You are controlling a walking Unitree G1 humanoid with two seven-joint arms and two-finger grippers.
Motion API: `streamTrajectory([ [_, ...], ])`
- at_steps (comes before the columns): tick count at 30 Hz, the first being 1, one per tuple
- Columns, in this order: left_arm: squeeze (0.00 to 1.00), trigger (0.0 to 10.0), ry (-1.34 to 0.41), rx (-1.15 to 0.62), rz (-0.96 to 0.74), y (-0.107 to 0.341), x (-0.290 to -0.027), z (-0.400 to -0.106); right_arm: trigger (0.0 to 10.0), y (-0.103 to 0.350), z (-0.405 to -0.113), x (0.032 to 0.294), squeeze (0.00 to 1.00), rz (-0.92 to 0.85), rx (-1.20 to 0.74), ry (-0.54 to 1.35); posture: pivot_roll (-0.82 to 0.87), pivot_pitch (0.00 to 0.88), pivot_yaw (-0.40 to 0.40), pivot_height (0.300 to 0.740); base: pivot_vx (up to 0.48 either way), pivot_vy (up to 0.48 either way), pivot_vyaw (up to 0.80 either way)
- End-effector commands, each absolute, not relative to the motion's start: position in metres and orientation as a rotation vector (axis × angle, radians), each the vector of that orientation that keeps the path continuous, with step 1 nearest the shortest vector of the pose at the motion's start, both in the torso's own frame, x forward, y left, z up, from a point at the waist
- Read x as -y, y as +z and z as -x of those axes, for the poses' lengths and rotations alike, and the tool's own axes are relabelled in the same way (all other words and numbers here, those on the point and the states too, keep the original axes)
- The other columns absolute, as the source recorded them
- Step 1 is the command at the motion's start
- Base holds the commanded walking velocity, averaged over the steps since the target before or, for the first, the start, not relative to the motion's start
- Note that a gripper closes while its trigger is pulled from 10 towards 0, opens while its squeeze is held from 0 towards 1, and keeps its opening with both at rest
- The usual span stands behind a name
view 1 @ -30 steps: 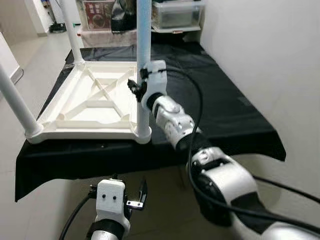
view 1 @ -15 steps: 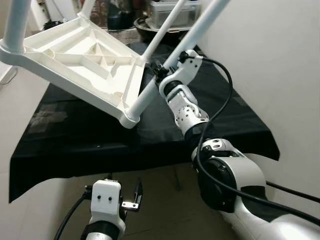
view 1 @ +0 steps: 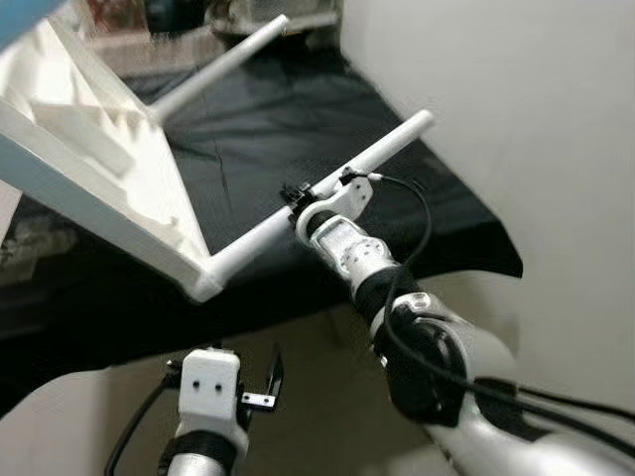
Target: Building children table
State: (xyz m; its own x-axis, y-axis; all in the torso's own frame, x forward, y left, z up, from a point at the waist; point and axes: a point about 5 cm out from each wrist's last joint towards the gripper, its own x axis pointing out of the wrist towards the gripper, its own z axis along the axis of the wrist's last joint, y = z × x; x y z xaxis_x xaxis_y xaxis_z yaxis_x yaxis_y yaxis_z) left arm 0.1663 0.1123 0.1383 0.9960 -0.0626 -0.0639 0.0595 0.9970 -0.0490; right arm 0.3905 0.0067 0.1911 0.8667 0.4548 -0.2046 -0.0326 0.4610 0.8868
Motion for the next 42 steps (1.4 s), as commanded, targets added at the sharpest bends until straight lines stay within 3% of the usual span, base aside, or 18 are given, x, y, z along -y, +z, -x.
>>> streamTrajectory([
  [1,0.0,10.0,-0.126,-0.094,0.101,0.139,-0.091,-0.157,0.0,0.173,-0.373,-0.032,0.0,-1.035,-0.618,0.361,0.19,0.213,-0.032,0.74,0.0,0.0,0.0],
  [6,0.0,10.0,-0.128,-0.098,0.103,0.141,-0.09,-0.155,0.0,0.176,-0.372,-0.037,0.0,-1.072,-0.62,0.346,0.2,0.226,-0.038,0.74,0.0,0.0,0.0],
  [9,0.0,10.0,-0.122,-0.104,0.103,0.144,-0.088,-0.151,0.0,0.18,-0.382,-0.021,0.0,-1.19,-0.578,0.048,0.2,0.236,-0.04,0.74,0.0,0.0,0.0],
  [20,0.0,10.0,-0.12,-0.108,0.099,0.144,-0.086,-0.152,0.0,0.195,-0.399,0.022,0.0,-1.247,-0.504,-0.269,0.19,0.225,-0.054,0.74,0.0,0.0,0.0],
  [29,0.0,10.0,-0.126,-0.106,0.087,0.143,-0.084,-0.154,0.0,0.206,-0.407,0.047,0.0,-1.336,-0.439,-0.354,0.19,0.216,-0.054,0.74,0.0,0.0,0.0],
  [40,0.0,10.0,-0.127,-0.114,0.082,0.142,-0.084,-0.156,0.0,0.22,-0.408,0.044,0.0,-1.408,-0.452,-0.374,0.19,0.209,-0.053,0.74,0.0,0.0,0.0],
  [41,0.0,10.0,-0.128,-0.113,0.081,0.142,-0.084,-0.156,2.0,0.221,-0.408,0.043,0.0,-1.402,-0.453,-0.371,0.19,0.209,-0.053,0.74,0.0,0.0,0.0],
  [42,0.0,10.0,-0.127,-0.116,0.081,0.141,-0.083,-0.156,10.0,0.221,-0.408,0.042,0.0,-1.401,-0.456,-0.371,0.19,0.204,-0.056,0.74,0.0,0.0,0.0],
])
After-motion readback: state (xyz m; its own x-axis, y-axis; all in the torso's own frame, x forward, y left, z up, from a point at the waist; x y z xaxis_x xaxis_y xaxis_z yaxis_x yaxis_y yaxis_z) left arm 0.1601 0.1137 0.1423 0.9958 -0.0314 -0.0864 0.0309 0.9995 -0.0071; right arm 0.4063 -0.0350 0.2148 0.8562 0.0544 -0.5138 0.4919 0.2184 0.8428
